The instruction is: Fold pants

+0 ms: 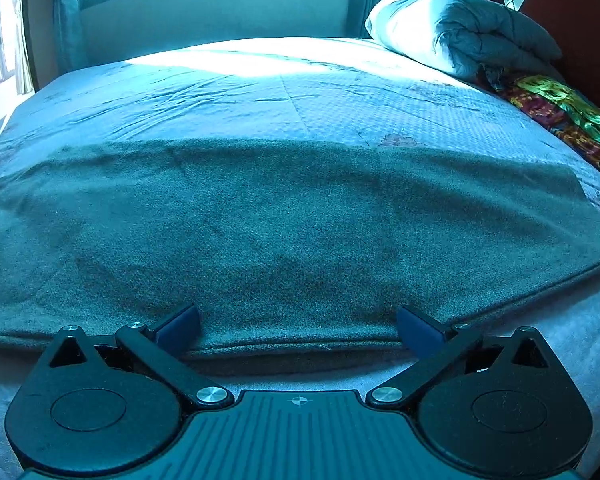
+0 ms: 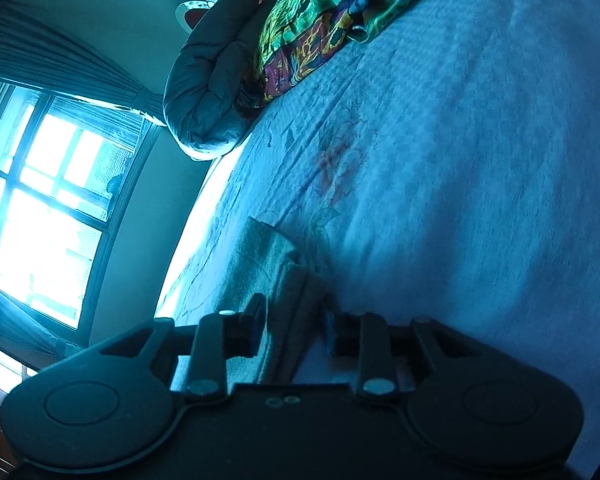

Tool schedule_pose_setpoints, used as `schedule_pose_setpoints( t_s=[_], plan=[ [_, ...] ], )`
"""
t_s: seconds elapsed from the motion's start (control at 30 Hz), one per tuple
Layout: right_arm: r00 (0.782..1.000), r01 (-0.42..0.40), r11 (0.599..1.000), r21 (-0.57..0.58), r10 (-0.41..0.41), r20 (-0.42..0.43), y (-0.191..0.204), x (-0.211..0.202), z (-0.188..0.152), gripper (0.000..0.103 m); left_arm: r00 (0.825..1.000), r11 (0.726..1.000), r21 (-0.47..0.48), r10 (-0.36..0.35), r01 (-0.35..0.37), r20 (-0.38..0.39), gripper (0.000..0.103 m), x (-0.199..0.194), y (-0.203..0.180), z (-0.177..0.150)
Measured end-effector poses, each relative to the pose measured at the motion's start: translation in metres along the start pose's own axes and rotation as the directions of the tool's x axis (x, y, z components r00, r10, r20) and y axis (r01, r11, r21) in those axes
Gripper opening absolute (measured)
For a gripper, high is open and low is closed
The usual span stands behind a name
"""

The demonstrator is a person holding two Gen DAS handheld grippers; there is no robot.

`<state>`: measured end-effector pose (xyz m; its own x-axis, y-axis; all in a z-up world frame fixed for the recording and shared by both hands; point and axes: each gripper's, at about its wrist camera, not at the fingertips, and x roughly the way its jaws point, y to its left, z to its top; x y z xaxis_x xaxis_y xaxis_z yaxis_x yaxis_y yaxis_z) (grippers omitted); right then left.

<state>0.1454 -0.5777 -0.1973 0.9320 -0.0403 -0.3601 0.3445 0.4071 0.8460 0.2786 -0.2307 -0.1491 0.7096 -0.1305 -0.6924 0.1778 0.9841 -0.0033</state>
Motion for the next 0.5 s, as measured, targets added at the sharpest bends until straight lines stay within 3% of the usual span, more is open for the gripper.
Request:
schedule_pose_setpoints(
  t_s=[0.1,0.13,0.23,0.33,0.5],
  plan=[
    [1.000,0.023,0.998,-0.055,-0.023,0.003,0.007,0.003,-0.002,0.024,1.000,1.000,0.001,0.003,-0.003,0.011,0.103,-0.002,-0.002,-0.003],
    [0.999,0.044,0.994,-0.096,-0.045,-0.001,0.010,0.006,-0.004,0.013,1.000,1.000,0.007,0.009,-0.009,0.010,0.103,0.000,-0.004,-0.004],
    [0.995,0.095,0.985,-0.146,-0.097,-0.006,0.022,0.009,-0.004,0.009,1.000,0.999,0.030,0.010,-0.010,0.011,0.103,0.005,-0.005,-0.004],
    [0.999,0.054,0.981,-0.188,-0.053,0.011,0.052,0.000,-0.004,0.009,0.997,0.997,-0.035,-0.073,0.074,0.033,0.103,-0.010,0.016,0.000],
    [0.996,-0.090,0.930,-0.356,0.083,-0.034,0.139,-0.003,-0.037,0.009,0.991,0.994,-0.097,-0.031,0.044,0.132,0.103,-0.058,0.092,-0.019]
  ],
)
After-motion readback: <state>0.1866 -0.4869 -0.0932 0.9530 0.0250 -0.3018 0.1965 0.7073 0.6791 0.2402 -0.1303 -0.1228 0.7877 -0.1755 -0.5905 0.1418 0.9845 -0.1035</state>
